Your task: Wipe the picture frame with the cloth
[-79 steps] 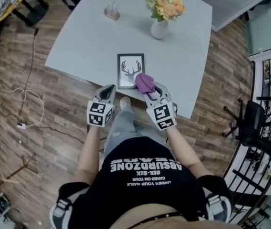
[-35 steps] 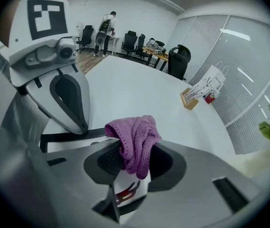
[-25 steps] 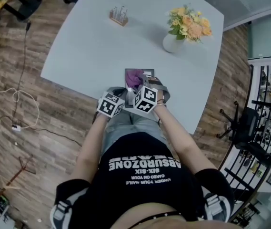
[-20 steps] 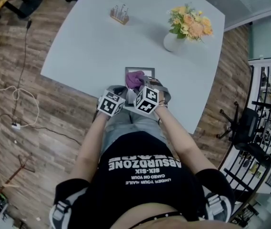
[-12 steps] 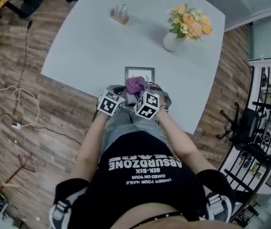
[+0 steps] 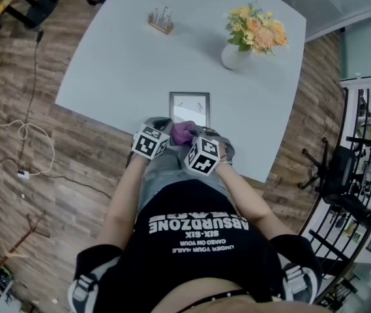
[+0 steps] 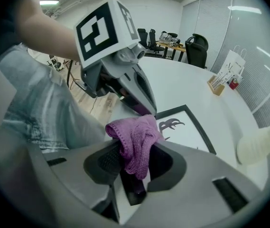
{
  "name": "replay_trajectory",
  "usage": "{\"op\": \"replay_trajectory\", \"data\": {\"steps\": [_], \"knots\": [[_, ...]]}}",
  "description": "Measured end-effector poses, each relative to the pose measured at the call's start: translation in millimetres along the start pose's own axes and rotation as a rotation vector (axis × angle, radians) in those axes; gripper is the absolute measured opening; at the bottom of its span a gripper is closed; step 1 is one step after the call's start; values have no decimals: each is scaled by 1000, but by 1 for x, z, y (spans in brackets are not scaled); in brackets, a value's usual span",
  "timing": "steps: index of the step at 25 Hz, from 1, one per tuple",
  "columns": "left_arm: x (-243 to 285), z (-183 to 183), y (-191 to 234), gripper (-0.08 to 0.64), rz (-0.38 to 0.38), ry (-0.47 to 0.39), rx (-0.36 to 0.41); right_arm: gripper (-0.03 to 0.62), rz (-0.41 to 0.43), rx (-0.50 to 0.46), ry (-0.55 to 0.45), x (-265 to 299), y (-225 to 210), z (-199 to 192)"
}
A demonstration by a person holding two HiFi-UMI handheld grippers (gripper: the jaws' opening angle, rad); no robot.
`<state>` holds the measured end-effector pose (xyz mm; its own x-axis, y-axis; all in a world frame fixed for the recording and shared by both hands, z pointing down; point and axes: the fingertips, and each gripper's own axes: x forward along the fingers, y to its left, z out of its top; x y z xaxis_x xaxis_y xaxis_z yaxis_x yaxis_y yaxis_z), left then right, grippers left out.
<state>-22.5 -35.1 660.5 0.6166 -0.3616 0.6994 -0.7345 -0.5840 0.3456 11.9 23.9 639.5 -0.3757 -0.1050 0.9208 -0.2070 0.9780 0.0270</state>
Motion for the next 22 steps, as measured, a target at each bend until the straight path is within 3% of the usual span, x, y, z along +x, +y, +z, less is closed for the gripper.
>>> {"op": "replay_trajectory", "data": {"steps": [3,9,22], "knots": [[1,0,0,6,5,0,7,127,42,-3,8,-1,13,0],[3,0,1,6,18,-10,28,127,50,-9,21,-1,16,0],[-1,2,-3,6,16,-2,30,126,-32,40,54,-13,4,-31]]}}
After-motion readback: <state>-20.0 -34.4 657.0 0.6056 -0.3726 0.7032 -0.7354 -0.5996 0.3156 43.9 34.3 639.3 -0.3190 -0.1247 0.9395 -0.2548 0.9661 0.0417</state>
